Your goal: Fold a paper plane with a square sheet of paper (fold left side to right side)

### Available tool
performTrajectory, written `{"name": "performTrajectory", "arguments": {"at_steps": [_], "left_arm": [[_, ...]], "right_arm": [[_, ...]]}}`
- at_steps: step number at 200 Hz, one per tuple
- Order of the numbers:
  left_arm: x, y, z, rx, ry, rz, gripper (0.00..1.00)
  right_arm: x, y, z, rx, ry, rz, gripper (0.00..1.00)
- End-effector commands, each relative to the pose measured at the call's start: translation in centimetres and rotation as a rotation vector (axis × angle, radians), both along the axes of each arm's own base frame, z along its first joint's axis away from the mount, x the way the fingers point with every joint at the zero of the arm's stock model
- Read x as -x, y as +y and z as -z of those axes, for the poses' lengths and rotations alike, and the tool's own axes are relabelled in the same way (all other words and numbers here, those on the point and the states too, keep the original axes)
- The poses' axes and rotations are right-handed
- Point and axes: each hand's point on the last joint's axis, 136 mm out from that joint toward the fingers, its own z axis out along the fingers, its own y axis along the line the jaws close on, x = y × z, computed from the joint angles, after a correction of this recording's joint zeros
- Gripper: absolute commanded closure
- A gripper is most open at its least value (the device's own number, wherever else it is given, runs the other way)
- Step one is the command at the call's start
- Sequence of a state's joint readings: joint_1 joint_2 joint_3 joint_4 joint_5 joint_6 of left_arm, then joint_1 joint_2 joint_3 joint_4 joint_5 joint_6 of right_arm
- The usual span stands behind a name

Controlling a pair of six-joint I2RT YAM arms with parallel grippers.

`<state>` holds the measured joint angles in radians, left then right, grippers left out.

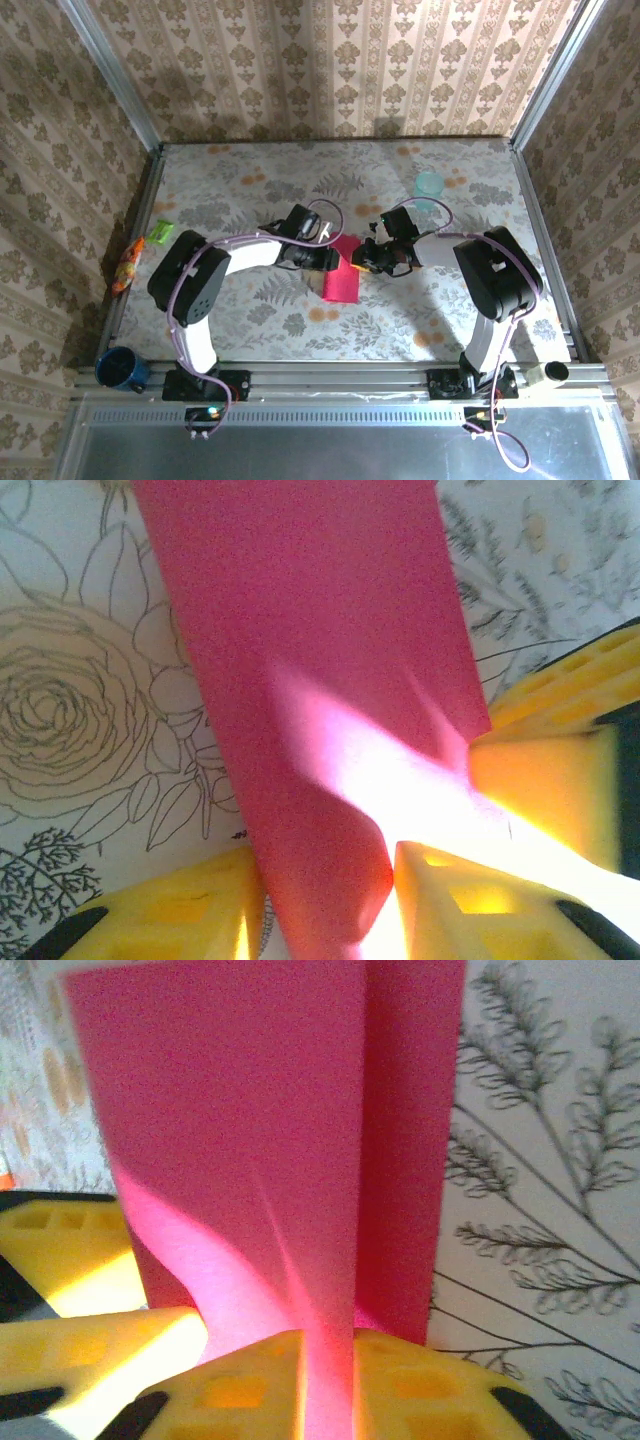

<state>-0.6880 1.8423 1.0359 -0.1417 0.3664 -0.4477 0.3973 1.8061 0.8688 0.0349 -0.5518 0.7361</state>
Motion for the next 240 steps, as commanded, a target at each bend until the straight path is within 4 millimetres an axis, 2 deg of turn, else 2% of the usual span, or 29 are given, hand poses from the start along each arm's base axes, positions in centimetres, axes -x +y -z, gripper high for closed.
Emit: {"name": "performTrajectory", "arguments": {"at_steps": [1, 33, 83, 240], "left_arm": [[0.4, 0.7, 1.3, -0.087, 0.011, 0.012, 0.61], [0.6, 0.8, 2.0, -0.116, 0.023, 0.016, 0.61], [0.8, 0.6, 2.4, -0.168, 0.018, 0.044, 0.52], [1.2, 1.5, 4.4, -0.259, 0.083, -0.004, 0.49]], "right_arm": [[-0.2, -1.4, -1.5, 0.039, -0.046, 0.034, 0.73], [0.0, -4.3, -3.2, 0.08, -0.096, 0.101, 0.63], [0.6, -6.9, -3.8, 0.114, -0.113, 0.137, 0.6], [1.0, -6.9, -3.5, 0.103, -0.1, 0.136, 0.6]]}}
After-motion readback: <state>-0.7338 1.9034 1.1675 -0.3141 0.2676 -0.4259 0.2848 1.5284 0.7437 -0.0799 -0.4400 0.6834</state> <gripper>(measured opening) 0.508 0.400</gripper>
